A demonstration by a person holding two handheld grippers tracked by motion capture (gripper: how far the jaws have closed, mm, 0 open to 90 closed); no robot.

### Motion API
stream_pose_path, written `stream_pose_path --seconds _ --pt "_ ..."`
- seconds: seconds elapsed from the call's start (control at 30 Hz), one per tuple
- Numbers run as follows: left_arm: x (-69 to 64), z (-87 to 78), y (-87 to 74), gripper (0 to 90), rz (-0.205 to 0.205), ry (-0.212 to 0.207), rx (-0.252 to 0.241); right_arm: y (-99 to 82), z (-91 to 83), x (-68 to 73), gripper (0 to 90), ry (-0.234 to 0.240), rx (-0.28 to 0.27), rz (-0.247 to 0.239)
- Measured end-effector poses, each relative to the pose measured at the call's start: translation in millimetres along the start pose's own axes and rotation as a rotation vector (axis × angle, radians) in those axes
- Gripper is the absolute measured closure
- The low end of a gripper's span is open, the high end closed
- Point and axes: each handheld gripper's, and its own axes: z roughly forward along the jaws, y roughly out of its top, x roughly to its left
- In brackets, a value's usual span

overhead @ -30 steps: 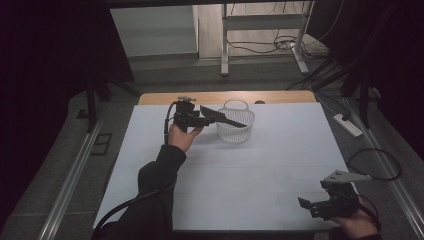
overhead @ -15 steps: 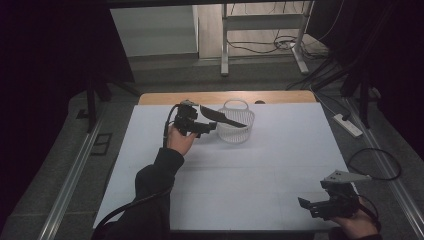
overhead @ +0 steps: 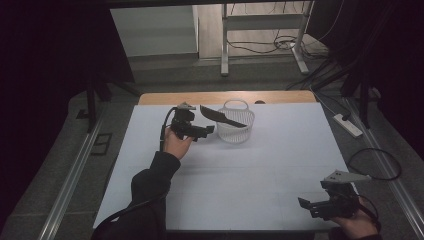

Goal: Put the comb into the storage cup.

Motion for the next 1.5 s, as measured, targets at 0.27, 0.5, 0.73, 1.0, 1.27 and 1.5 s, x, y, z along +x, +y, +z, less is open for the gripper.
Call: stream_pose_path --seconds 0.27,0.5,0.73,1.0,1.27,1.5 --pt "-1.3 -4.3 -4.2 0.0 0.003 -0.006 -0.004 -0.1 -0.5 0.2 0.0 -0.002 -0.004 0.000" --pt "-4.1 -8.2 -10.6 0.0 0.012 -0.013 -0.005 -0.2 -0.6 0.6 0.0 -0.002 -0.005 -0.003" --pt "-6.9 -11.8 -18.3 0.0 0.022 -0.015 -0.009 -0.2 -0.7 0.5 0.0 -0.001 -0.005 -0.003" --pt "-7.8 -16.7 -27.4 0.0 0.009 -0.030 -0.020 -0.2 -0.8 0.8 0.0 0.000 -0.006 -0.004" --pt "-10.5 -20.6 -29.6 0.0 0.015 -0.040 -0.024 -0.1 -0.7 1.0 0.0 0.000 -0.006 -0.004" --pt "-9.6 -23.3 -34.5 0.0 -0.001 -0.051 -0.023 -0.1 -0.8 1.2 0.0 -0.002 -0.007 -0.005"
